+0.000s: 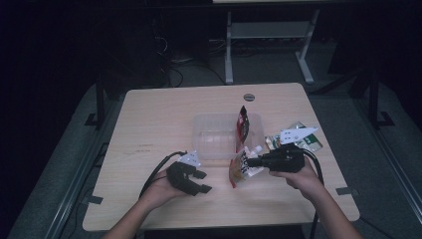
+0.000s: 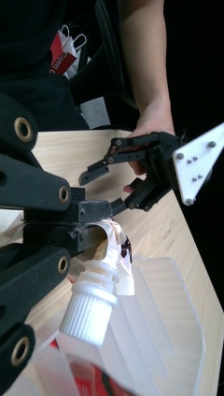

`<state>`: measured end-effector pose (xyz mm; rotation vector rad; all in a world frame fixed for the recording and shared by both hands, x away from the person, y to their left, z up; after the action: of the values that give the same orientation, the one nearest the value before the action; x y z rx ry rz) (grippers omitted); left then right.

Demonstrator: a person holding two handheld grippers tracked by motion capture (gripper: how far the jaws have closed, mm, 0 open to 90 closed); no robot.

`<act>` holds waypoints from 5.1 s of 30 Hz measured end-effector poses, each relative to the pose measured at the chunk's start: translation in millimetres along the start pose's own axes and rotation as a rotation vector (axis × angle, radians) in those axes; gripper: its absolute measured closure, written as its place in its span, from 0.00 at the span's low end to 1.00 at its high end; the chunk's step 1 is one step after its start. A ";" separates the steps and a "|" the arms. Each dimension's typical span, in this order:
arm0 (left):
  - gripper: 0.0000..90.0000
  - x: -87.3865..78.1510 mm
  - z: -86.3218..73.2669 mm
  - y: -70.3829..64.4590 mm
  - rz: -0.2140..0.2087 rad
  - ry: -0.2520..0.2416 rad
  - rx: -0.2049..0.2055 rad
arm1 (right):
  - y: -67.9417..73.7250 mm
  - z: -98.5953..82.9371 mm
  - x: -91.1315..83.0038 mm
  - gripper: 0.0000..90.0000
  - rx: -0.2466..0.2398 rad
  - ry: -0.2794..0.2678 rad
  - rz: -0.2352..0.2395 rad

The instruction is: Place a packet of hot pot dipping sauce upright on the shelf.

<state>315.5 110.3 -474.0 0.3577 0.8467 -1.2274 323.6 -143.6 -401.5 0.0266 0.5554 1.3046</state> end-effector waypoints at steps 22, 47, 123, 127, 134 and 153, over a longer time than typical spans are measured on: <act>0.46 5.8 -1.4 -4.1 -0.018 0.028 0.018 | -8.9 17.8 -36.9 0.99 -0.030 -0.031 -0.057; 0.45 6.6 -2.7 -3.9 -0.013 0.028 0.017 | -49.0 41.3 -64.2 0.99 -0.008 -0.042 -0.142; 0.44 9.1 -6.3 -3.1 -0.014 0.058 0.022 | -109.9 18.5 -23.8 0.99 0.085 0.055 -0.256; 0.44 9.3 -6.3 -3.4 -0.016 0.059 0.022 | -110.3 18.3 -22.7 0.98 0.085 0.049 -0.258; 0.44 9.7 -7.0 -3.3 -0.017 0.065 0.024 | -110.6 19.4 -22.2 0.92 0.100 0.026 -0.263; 0.44 9.1 -7.4 -2.9 -0.021 0.065 0.028 | -100.6 23.3 -27.1 0.46 0.112 0.031 -0.303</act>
<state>310.8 108.0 -485.0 0.4138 0.8912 -1.2534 419.6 -190.1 -403.8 0.0142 0.6323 0.9802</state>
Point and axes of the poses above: each handheld gripper's, and its own axes: x roughly forward along the jaws, z roughly out of its top, y roughly to its left, the point moved 5 cm from there along x, roughly forward along the jaws
